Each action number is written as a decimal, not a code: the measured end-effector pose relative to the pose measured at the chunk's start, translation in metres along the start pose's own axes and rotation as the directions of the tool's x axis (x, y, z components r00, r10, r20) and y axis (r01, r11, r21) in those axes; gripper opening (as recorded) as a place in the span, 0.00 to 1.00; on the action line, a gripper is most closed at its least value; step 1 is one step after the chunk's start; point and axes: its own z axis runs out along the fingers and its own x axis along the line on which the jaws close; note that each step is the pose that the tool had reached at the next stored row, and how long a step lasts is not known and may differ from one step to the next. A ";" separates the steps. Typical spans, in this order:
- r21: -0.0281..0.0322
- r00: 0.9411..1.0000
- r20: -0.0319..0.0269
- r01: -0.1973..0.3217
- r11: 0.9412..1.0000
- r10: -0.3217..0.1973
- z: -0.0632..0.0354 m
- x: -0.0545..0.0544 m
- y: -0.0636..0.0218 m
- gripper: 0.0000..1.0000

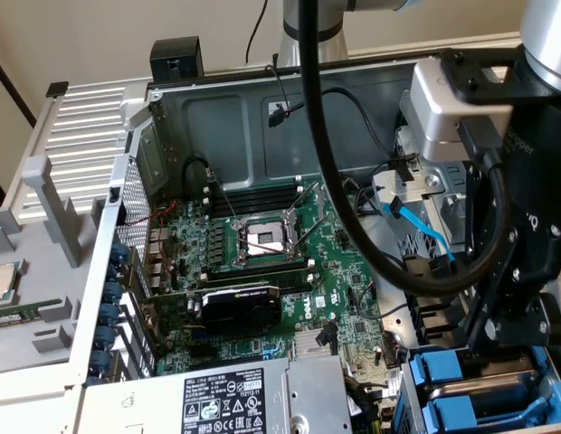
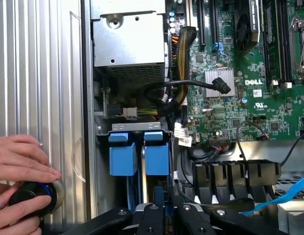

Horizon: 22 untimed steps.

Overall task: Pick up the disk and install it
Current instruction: 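Insert the second disk wire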

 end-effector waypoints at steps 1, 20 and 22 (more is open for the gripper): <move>0.000 1.000 0.000 0.001 1.000 -0.001 0.0001 0.000 0.0000 0.16; 0.001 1.000 -0.001 0.023 1.000 -0.023 0.0004 0.000 0.0000 0.16; 0.001 1.000 -0.001 0.023 1.000 -0.023 0.0001 0.000 0.0000 0.16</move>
